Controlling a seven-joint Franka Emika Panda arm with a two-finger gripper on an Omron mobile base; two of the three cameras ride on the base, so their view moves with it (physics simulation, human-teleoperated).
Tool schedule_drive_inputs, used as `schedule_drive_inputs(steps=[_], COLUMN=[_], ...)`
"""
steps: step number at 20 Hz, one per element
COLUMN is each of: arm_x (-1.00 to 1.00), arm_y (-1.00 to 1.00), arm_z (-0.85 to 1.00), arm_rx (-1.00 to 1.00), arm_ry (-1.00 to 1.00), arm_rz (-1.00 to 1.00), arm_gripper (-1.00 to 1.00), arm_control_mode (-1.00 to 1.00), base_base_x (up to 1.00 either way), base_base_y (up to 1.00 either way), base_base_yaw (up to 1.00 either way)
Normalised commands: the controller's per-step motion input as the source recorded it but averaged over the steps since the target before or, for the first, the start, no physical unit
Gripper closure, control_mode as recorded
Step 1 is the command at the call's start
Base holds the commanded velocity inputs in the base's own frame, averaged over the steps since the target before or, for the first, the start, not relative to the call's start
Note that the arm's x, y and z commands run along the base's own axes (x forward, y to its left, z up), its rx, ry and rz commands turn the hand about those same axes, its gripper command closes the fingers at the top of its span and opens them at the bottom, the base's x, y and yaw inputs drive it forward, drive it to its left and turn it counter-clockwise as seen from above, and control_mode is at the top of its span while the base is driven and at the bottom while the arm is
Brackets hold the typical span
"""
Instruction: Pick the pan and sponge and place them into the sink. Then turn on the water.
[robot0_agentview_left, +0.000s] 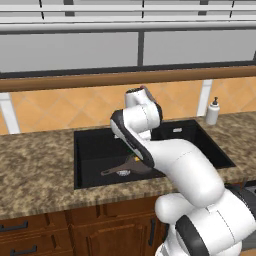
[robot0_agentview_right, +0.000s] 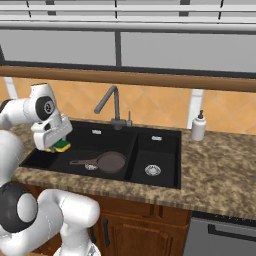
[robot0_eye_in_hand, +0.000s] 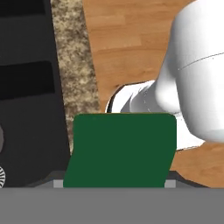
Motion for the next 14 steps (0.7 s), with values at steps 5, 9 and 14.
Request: schedule_drive_inputs(steps=[5, 9, 14], arm_x=[0.23, 0.5, 0.65], arm_y=[-0.05, -0.01, -0.06], arm_z=[-0.58, -0.46, -0.25], arm_rx=[-0.18, -0.11, -0.05], arm_ry=[-0.05, 0.0, 0.0], arm_rz=[0.01, 0.09, 0.11], arm_gripper=[1.0, 1.0, 1.0], arm_control_mode=[-1.0, -1.0, -1.0], base_base_x=[0.0, 0.0, 0.0], base_base_y=[0.0, 0.0, 0.0], base_base_yaw=[0.0, 0.0, 0.0])
